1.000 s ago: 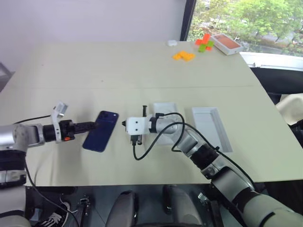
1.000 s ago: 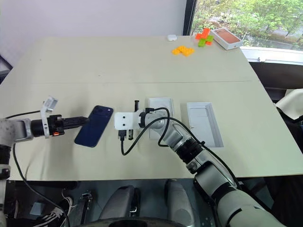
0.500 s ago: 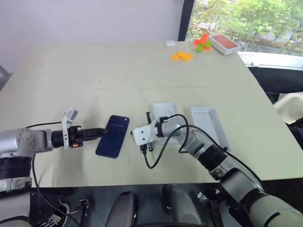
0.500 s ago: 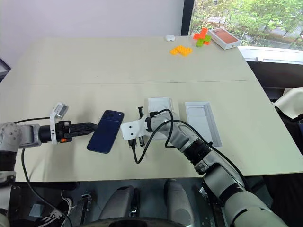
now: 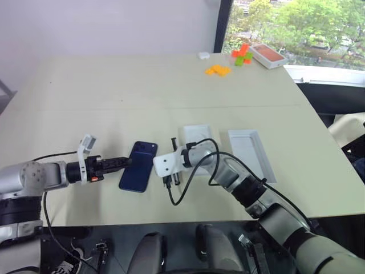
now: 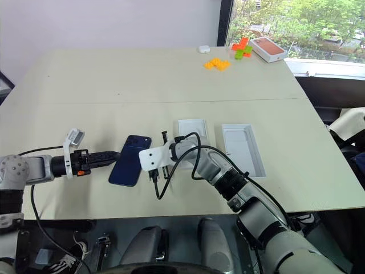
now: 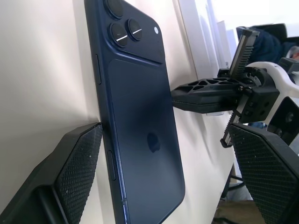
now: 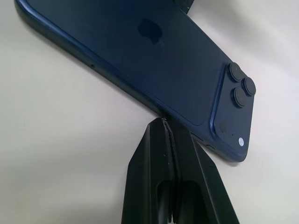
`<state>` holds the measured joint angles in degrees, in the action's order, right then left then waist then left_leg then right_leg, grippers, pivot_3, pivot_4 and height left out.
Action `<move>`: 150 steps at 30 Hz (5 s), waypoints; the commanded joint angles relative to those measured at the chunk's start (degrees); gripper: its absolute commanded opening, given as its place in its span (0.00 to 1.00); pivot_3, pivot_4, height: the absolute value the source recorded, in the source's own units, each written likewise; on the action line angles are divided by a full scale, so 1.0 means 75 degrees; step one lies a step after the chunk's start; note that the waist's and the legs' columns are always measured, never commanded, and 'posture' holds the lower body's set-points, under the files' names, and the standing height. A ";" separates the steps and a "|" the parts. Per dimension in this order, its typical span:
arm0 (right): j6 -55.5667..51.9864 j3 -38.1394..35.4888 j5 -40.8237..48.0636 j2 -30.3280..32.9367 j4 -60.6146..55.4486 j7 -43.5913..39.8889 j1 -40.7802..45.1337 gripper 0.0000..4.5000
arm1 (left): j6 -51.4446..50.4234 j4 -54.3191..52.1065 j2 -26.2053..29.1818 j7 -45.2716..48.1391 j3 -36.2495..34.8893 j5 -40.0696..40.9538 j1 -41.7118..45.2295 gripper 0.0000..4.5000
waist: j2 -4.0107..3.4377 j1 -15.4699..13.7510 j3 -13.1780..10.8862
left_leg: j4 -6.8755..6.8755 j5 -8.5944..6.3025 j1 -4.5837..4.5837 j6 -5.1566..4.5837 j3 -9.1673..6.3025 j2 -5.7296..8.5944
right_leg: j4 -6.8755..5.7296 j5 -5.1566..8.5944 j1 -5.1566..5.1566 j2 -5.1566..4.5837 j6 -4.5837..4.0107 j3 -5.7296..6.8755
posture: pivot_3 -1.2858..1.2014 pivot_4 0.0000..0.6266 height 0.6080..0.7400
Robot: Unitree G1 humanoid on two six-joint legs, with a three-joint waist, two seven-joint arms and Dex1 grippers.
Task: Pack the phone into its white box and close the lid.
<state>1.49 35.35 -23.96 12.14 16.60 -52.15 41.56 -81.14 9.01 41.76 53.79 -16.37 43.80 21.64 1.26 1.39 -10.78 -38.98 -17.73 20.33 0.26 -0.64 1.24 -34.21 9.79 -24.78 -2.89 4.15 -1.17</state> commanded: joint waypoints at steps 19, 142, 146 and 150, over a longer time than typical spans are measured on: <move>-0.0031 -0.0033 0.0012 -0.0183 0.0087 -0.0088 -0.0086 0.01 | -0.1515 -0.0579 -0.0553 -0.1494 -0.0977 0.1969 0.0691 1.00 | 0.0002 -0.0030 -0.0001 | -0.0001 -0.0001 0.0009 0.0005 -0.0011 0.0003 | 0.0002 -0.0001 -0.0004 -0.0005 -0.0001 0.0003 | 0.52 0.24 1.00; -0.2929 -0.5445 0.6208 0.4866 -0.3022 -0.2929 -0.2856 0.98 | 0.1604 0.1856 -0.3719 -0.8354 0.1708 0.6356 0.2697 0.00 | 0.0021 -0.0141 -0.0048 | 0.0092 0.0059 0.0134 0.0097 -0.0100 0.0023 | 0.0079 0.0013 -0.0089 0.0007 -0.0021 0.0071 | 0.52 0.24 1.00; -0.2852 -0.5421 0.6158 0.4901 -0.3000 -0.2818 -0.2838 0.98 | 0.1421 0.1923 -0.3949 -0.8235 0.1555 0.5897 0.2732 0.00 | 0.0021 -0.0140 -0.0049 | 0.0092 0.0059 0.0136 0.0097 -0.0101 0.0024 | 0.0080 0.0013 -0.0089 0.0007 -0.0020 0.0072 | 0.52 0.24 1.00; -0.2836 -0.5417 0.6153 0.4947 -0.3000 -0.2759 -0.2828 0.98 | 0.1361 0.1915 -0.4117 -0.8092 0.1402 0.5432 0.2762 0.00 | 0.0021 -0.0123 -0.0048 | 0.0092 0.0060 0.0134 0.0098 -0.0101 0.0022 | 0.0079 0.0012 -0.0090 0.0009 -0.0020 0.0072 | 0.52 0.24 1.00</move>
<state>-20.67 -4.68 21.59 48.52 -4.42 -73.09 19.61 -70.59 24.68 11.42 -8.44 -4.22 85.21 40.92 1.42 0.46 -11.15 -38.29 -17.28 21.33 0.99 -1.40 1.41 -33.63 9.88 -25.45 -2.82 4.00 -0.63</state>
